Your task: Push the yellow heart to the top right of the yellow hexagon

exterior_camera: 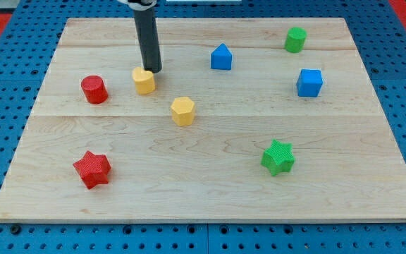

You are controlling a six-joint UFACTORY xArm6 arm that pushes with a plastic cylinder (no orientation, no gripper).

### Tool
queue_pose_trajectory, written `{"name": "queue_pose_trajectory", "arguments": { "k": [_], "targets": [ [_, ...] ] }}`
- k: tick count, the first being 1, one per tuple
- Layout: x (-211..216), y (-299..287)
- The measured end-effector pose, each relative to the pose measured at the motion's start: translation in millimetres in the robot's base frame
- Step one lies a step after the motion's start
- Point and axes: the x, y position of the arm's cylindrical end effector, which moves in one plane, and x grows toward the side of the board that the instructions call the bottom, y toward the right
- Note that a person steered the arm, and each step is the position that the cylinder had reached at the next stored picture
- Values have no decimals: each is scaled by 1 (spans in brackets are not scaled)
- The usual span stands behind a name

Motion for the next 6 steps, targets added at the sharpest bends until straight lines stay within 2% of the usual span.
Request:
{"name": "queue_pose_trajectory", "arguments": {
  "k": [1, 2, 3, 4, 5, 6],
  "targets": [
    [1, 18],
    [2, -64],
    [27, -68],
    [40, -35],
    [39, 34],
    [55, 20]
  ]
}}
